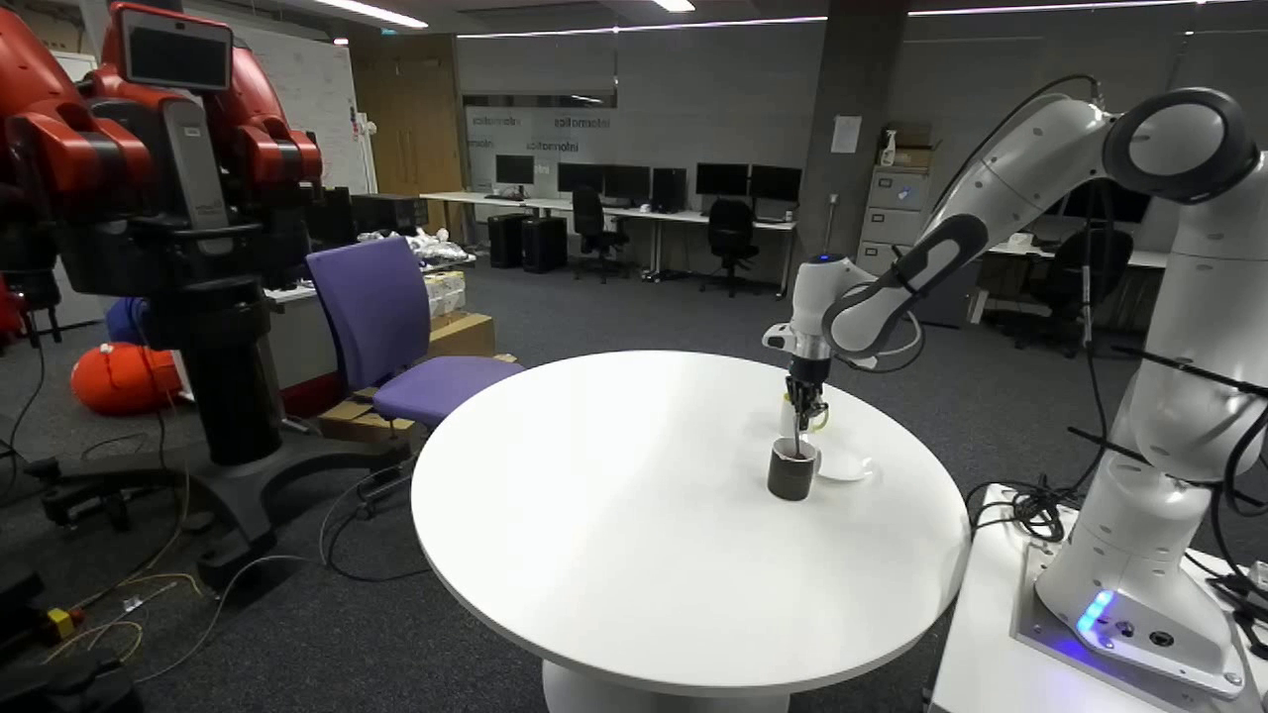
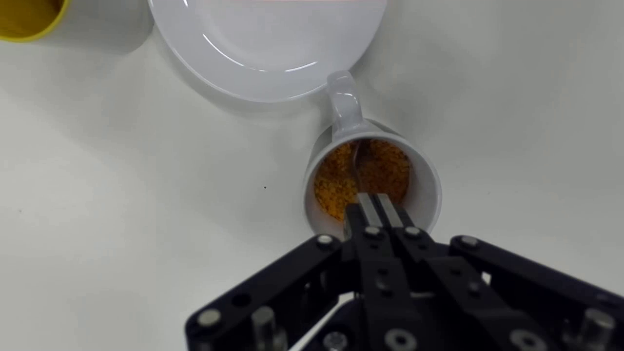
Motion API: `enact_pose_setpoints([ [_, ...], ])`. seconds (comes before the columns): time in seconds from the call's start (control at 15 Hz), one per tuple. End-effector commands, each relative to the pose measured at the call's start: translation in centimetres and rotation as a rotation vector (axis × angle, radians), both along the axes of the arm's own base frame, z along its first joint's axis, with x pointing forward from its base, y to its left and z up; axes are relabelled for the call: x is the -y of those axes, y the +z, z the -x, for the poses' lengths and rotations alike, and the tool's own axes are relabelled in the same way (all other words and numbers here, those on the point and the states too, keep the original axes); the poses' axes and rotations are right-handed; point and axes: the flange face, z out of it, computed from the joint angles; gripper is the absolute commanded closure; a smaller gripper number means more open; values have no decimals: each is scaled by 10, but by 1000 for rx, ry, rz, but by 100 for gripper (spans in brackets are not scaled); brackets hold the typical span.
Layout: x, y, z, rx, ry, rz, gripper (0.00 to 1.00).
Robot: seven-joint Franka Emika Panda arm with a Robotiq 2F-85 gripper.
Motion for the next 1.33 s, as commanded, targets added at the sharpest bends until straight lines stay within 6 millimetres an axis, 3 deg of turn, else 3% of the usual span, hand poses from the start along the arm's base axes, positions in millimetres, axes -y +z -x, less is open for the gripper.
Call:
enact_pose_setpoints([
  [0.0,1,19,5,60,4,55,100],
  [0.2,-1,17,4,57,8,68,100],
  [0.8,-1,-12,5,0,6,36,100],
  [1.27,-18,-19,0,-18,13,-7,100],
])
